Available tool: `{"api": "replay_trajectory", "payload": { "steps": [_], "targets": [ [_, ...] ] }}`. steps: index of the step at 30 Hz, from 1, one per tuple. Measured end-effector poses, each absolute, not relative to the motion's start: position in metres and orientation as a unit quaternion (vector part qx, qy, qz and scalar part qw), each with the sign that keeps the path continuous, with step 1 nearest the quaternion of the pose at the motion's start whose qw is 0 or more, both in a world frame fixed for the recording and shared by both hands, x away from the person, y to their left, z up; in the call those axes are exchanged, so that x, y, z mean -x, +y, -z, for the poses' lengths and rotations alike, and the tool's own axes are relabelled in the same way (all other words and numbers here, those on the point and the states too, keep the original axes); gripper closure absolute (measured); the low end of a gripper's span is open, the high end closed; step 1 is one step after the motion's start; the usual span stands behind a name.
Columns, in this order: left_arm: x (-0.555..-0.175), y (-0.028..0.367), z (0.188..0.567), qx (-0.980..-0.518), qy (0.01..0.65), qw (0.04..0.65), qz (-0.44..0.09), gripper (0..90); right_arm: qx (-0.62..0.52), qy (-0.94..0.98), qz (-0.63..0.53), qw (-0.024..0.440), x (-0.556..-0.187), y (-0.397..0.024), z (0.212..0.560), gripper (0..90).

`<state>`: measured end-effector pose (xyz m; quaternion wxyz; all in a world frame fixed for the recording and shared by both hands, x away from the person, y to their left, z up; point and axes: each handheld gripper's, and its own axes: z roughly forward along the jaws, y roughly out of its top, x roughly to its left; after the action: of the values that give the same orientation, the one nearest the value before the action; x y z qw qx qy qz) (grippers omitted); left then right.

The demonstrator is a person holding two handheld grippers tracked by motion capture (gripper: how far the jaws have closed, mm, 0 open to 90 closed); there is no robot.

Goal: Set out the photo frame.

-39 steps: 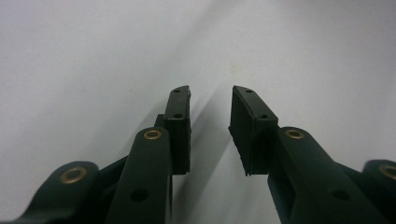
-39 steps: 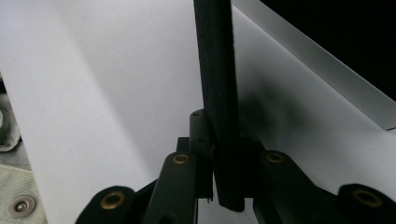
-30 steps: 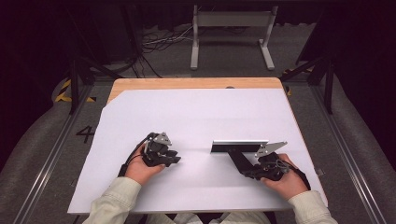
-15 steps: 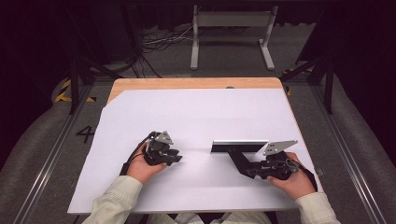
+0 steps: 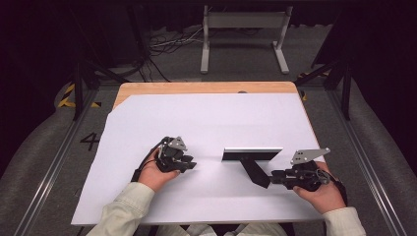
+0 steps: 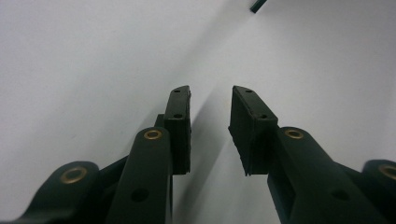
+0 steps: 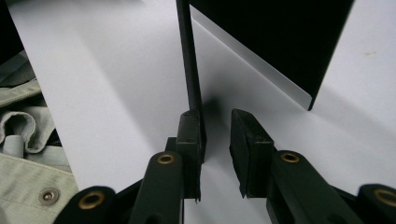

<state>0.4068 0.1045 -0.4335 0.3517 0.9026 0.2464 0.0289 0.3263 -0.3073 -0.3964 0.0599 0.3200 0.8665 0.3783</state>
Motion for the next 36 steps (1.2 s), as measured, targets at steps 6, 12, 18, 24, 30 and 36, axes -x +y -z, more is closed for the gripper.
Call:
{"api": "replay_trajectory", "payload": {
  "steps": [6, 12, 18, 24, 30, 36],
  "targets": [
    [-0.406, 0.105, 0.434, -0.902, 0.249, 0.352, -0.031, 69.2, -0.311, 0.868, -0.381, 0.071, -0.326, -0.311, 0.39, 78.7],
    [-0.406, 0.106, 0.434, -0.901, 0.248, 0.354, -0.03, 69.3, -0.31, 0.864, -0.39, 0.073, -0.326, -0.315, 0.388, 87.1],
    [-0.406, 0.105, 0.433, -0.9, 0.25, 0.355, -0.032, 69.5, -0.318, 0.86, -0.386, 0.101, -0.326, -0.318, 0.387, 90.0],
    [-0.405, 0.105, 0.433, -0.9, 0.249, 0.357, -0.035, 69.8, -0.319, 0.861, -0.375, 0.125, -0.327, -0.315, 0.392, 90.0],
    [-0.405, 0.107, 0.433, -0.898, 0.251, 0.36, -0.038, 69.8, -0.324, 0.858, -0.372, 0.143, -0.33, -0.31, 0.396, 90.0],
    [-0.403, 0.107, 0.433, -0.897, 0.254, 0.36, -0.038, 69.9, -0.323, 0.86, -0.363, 0.154, -0.333, -0.307, 0.402, 90.0]
  ]
}}
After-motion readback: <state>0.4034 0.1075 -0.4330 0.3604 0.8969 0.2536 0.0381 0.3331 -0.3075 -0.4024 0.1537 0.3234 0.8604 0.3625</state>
